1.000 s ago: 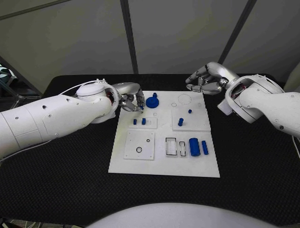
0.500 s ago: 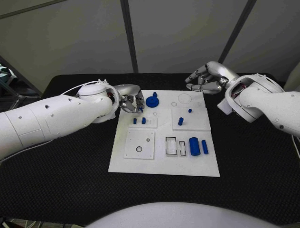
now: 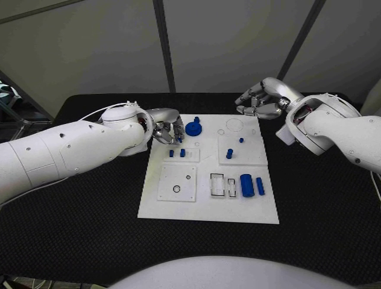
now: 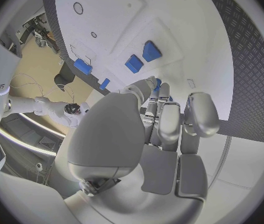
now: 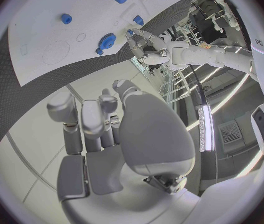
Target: Assemble the parts on the task board
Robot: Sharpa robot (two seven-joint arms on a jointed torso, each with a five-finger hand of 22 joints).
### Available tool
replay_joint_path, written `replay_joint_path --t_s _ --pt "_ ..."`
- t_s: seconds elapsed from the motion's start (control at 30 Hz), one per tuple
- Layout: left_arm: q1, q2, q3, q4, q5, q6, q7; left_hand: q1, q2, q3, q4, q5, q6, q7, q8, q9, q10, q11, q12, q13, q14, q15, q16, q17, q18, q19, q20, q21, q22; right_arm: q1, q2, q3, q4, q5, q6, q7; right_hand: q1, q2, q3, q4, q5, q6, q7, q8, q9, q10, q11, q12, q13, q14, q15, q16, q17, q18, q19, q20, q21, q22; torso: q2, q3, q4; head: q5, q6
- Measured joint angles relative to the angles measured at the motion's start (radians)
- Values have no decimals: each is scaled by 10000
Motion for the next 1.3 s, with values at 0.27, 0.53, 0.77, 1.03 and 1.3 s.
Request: replay_joint_path --t_s 0.27,0.53,0.77,1.03,1.3 --pt "-1 45 1 -33 2 103 -6 -53 -53 0 0 0 36 -36 0 -15 40 -37 0 -1 0 0 0 -24 1 0 0 -6 0 0 0 0 4 0 0 2 0 0 0 0 0 0 0 0 0 0 0 0 0 0 0 0 0 -1 0 0 0 0 0 3 0 -10 1" --pt "-2 113 3 -86 2 153 -25 -97 -97 0 0 -42 36 -36 -25 -25 40 -37 0 -1 0 0 0 -32 1 0 0 -7 0 0 14 0 4 0 0 2 0 0 0 0 0 0 0 0 0 0 0 0 0 0 0 0 -1 -1 0 0 0 0 0 3 0 -15 -3" --pt "-6 164 1 -151 2 225 -57 -214 -200 0 0 -42 -258 5 -354 -190 34 -30 -197 -4 0 0 0 -127 0 0 0 -7 0 0 16 0 4 0 0 2 0 0 0 0 0 0 0 0 0 0 0 0 0 0 0 0 -1 -1 0 0 0 0 0 3 0 -28 4" --pt "-8 174 -2 -174 6 369 -122 -305 -223 57 -1 -41 -380 56 -465 -271 -41 45 -282 -25 0 0 0 -206 -2 0 0 -85 -1 0 9 0 4 0 2 2 0 0 37 -37 0 0 0 0 0 0 0 0 9 0 0 0 -2 -2 0 0 -37 0 0 2 0 -47 -1" --pt "-10 154 -2 -178 8 445 -178 -387 -306 57 -1 -41 -779 -17 -735 -425 -201 -16 -437 -35 0 0 0 -277 -2 0 0 -129 -1 0 6 0 3 0 2 2 0 0 37 -37 0 0 0 0 0 0 0 0 9 0 0 0 -2 -1 0 0 -37 0 0 -2 0 -48 -5"
